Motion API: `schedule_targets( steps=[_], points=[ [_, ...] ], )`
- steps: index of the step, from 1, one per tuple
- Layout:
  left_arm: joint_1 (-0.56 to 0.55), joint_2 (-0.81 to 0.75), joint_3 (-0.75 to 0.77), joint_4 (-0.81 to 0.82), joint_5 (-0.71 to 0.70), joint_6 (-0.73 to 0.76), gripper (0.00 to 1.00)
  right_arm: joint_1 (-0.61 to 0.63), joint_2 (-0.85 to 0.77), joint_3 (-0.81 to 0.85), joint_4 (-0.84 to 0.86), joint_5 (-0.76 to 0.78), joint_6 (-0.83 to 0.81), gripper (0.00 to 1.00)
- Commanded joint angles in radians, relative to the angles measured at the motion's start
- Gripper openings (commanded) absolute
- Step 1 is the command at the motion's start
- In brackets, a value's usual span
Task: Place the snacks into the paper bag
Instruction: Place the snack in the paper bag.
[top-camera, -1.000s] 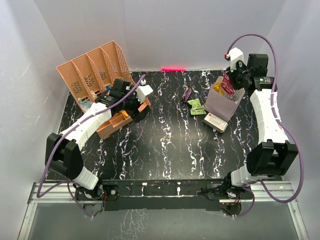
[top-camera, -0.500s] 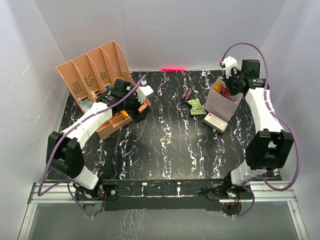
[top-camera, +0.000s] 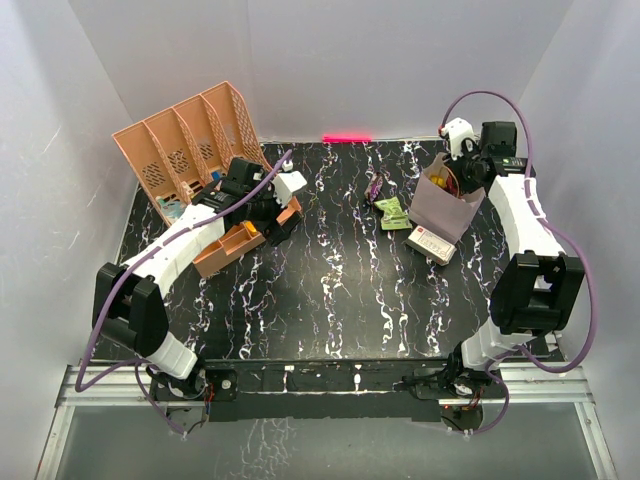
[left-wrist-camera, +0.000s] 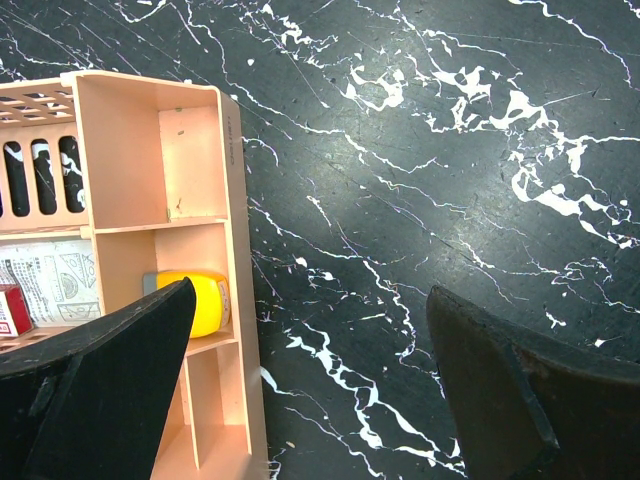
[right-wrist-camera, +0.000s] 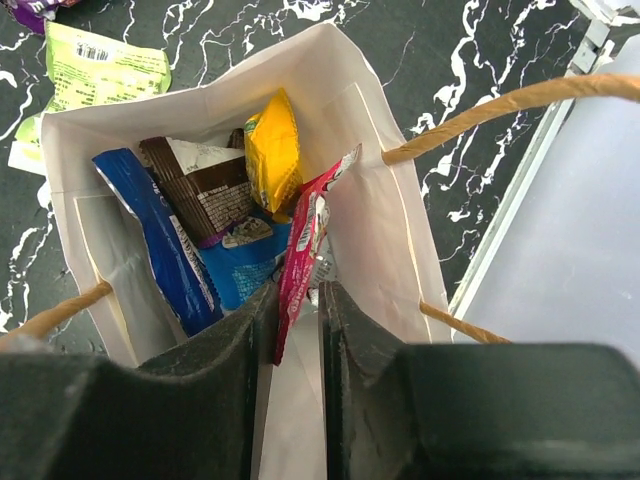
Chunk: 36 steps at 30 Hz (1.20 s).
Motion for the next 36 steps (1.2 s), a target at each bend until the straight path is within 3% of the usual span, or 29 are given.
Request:
schedule_targets(
  steps=[1, 8, 26, 36],
  points=[
    [0.002, -0.026, -0.002, 0.0, 0.01, 0.005, 0.98, -0.005, -0.02, 0.059, 0.021, -0.001, -0.005, 0.3],
    [0.001, -0.023, -0.002, 0.003, 0.016, 0.002, 0.98, -0.005, -0.04, 0.106, -0.008, -0.004, -0.006, 0.4],
    [0.001, -0.029, -0.015, 0.012, 0.015, 0.003, 0.98, -0.005, 0.003, 0.112, -0.036, -0.087, 0.033, 0.41],
    [0.001, -0.026, -0.016, 0.027, -0.001, -0.015, 0.98, -0.004, -0.027, 0.19, -0.054, -0.047, 0.082, 0.41]
  ],
)
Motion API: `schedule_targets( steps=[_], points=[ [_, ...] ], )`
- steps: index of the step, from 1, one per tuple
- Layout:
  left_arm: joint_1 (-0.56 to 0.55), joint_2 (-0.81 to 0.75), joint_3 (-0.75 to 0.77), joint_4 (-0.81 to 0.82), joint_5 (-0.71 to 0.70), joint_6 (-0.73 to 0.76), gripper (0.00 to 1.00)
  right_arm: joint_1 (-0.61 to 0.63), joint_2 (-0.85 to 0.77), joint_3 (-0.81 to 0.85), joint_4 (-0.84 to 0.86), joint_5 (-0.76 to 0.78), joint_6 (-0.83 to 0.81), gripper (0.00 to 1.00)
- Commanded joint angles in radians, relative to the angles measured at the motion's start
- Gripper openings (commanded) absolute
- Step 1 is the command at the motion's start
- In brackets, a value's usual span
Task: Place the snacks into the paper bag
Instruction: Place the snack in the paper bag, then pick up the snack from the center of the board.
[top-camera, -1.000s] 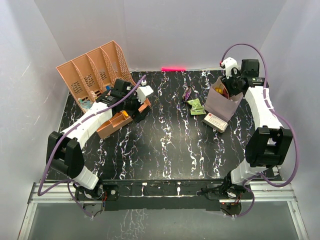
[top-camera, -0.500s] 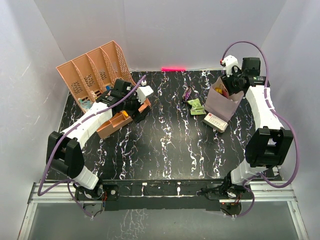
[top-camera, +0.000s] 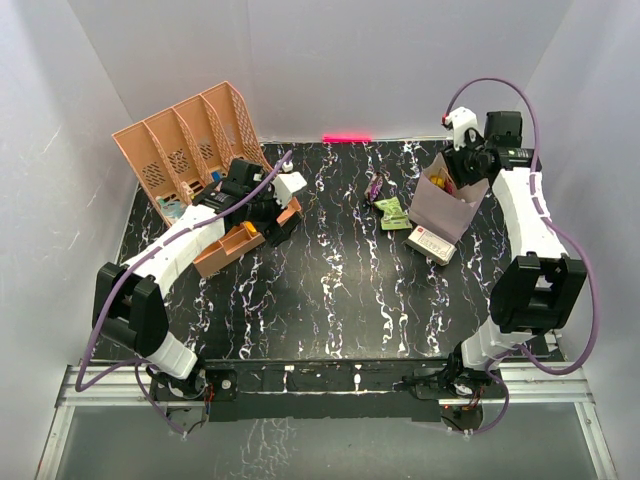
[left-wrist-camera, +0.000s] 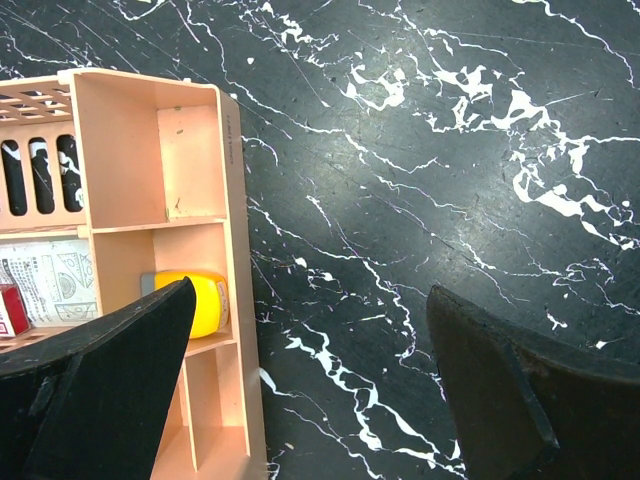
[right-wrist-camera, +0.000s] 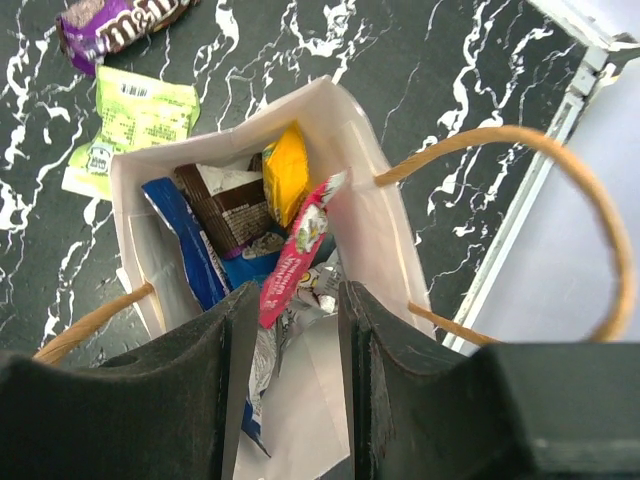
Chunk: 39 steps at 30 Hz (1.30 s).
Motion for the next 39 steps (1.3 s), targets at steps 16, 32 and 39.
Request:
schedule_targets(
  steps=[16, 32, 39],
  points=[
    [0.04, -0.036, -0.005, 0.087, -0.126, -0.151, 0.98, 0.209, -0.073, 0.285, 0.006, -0.101, 0.175, 0.62],
    [0.072, -0.111, -0.036, 0.089, -0.157, -0.143, 0.98, 0.518, 0.222, 0.186, 0.167, 0.204, 0.166, 0.7],
    [0.082, -0.128, -0.054, 0.096, -0.138, -0.147, 0.98, 0.518, 0.39, 0.215, 0.213, 0.279, 0.171, 0.69]
  ],
)
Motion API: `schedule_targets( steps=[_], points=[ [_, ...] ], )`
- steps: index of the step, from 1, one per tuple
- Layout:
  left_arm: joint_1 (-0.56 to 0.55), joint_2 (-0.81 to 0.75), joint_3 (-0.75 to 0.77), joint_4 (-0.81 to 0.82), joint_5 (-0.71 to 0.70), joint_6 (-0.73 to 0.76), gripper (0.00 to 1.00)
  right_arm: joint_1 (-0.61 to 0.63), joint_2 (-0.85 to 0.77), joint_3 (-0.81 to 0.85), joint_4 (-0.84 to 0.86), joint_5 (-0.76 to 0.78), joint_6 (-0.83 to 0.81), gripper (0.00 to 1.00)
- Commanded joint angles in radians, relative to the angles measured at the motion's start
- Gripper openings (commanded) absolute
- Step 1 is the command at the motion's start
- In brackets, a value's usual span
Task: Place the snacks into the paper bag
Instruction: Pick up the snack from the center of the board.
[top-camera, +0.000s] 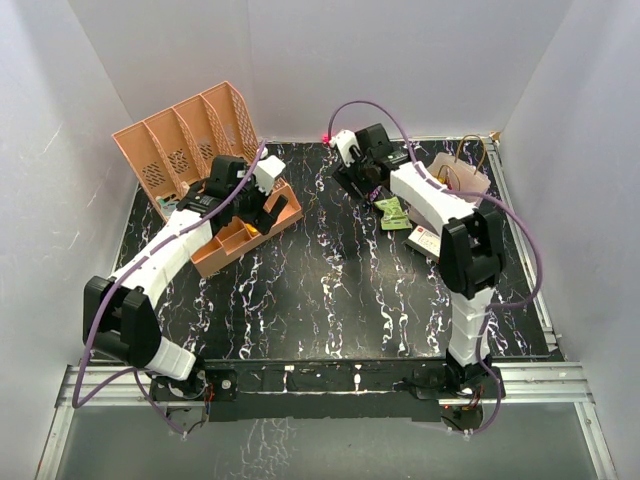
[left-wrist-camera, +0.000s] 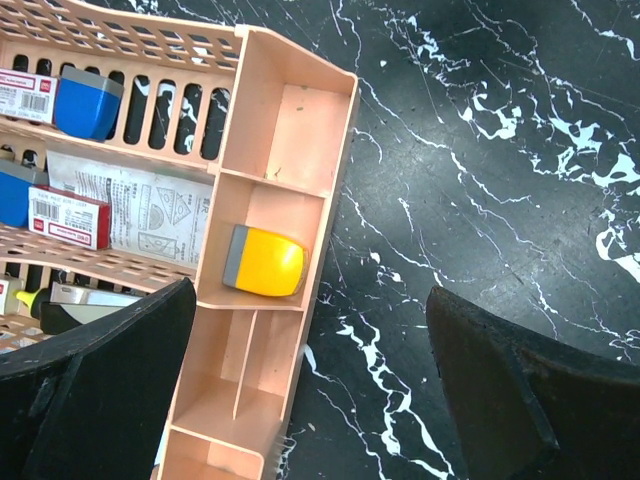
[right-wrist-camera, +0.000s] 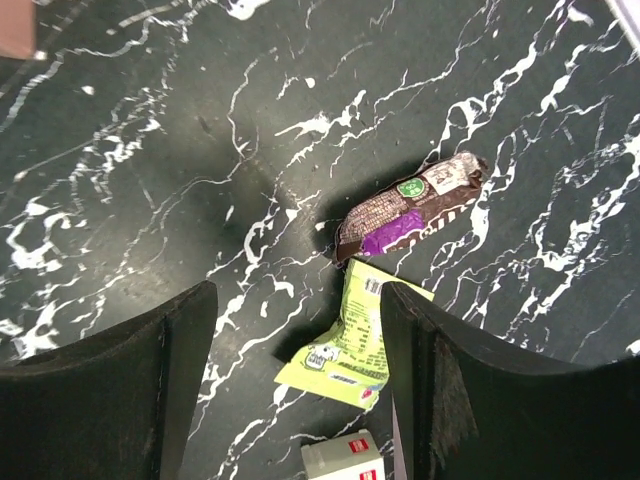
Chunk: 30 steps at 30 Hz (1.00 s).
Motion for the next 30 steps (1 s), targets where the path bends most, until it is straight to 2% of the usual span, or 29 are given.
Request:
schedule_targets(
  steps=[1, 12, 21, 30],
  points=[
    [0.015, -0.052, -0.018, 0.001, 0.023, -0.009, 0.98, -0.001, 0.069, 0.041, 0.093, 0.086, 0.015, 0.68],
    [0.027, -0.07, -0.043, 0.008, 0.05, 0.003, 0.98, -0.013, 0.216, 0.106, 0.102, 0.144, -0.009, 0.6],
    [0.03, -0.066, -0.049, 0.007, 0.069, 0.007, 0.98, -0.028, 0.231, 0.088, 0.126, 0.179, -0.047, 0.49],
    [0.03, -0.062, -0.051, 0.006, 0.083, 0.008, 0.98, -0.036, 0.221, 0.076, 0.163, 0.209, -0.073, 0.47]
  ],
)
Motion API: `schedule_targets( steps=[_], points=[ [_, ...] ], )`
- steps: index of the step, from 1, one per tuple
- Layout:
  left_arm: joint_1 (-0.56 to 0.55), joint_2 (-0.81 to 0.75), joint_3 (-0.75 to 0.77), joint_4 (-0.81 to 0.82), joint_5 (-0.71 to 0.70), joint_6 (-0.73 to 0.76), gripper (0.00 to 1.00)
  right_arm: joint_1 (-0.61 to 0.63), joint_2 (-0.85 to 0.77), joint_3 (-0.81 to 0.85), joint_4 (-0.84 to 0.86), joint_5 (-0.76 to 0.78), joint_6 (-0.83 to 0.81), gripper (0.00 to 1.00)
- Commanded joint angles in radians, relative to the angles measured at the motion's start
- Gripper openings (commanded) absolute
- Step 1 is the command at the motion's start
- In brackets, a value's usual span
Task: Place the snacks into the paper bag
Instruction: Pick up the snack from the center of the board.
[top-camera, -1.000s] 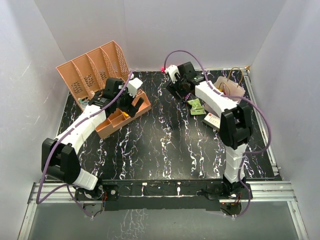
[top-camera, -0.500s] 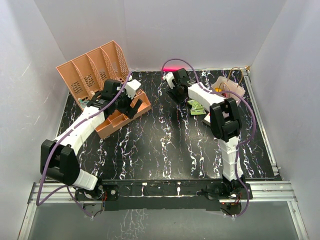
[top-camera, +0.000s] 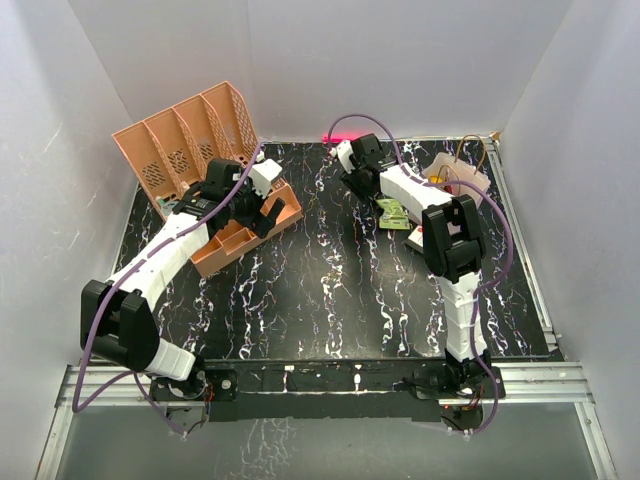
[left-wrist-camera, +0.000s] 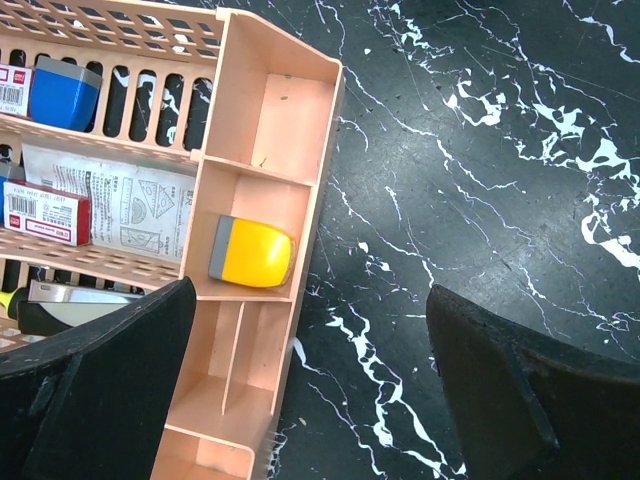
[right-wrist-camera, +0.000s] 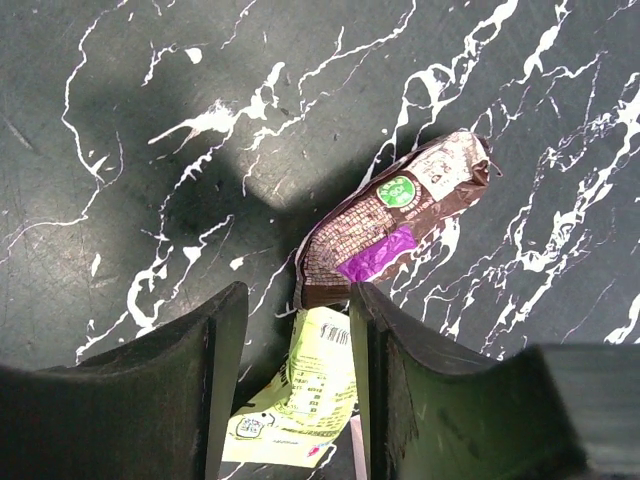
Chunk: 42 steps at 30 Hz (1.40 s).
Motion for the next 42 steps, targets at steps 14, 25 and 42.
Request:
schedule_targets(
  steps=[14, 25, 42],
  points=[
    [0.006, -0.024, -0.007, 0.006, 0.041, 0.005, 0.99, -0.027, -0.075, 0.035, 0.078, -0.03, -0.014, 0.47],
    [0.006, -0.025, -0.007, 0.003, 0.043, 0.008, 0.98, -0.047, -0.001, 0.059, 0.067, -0.044, -0.016, 0.46],
    [0.006, -0.024, -0.012, 0.01, 0.047, 0.008, 0.98, -0.05, 0.019, 0.058, 0.037, -0.079, -0.004, 0.27]
  ],
)
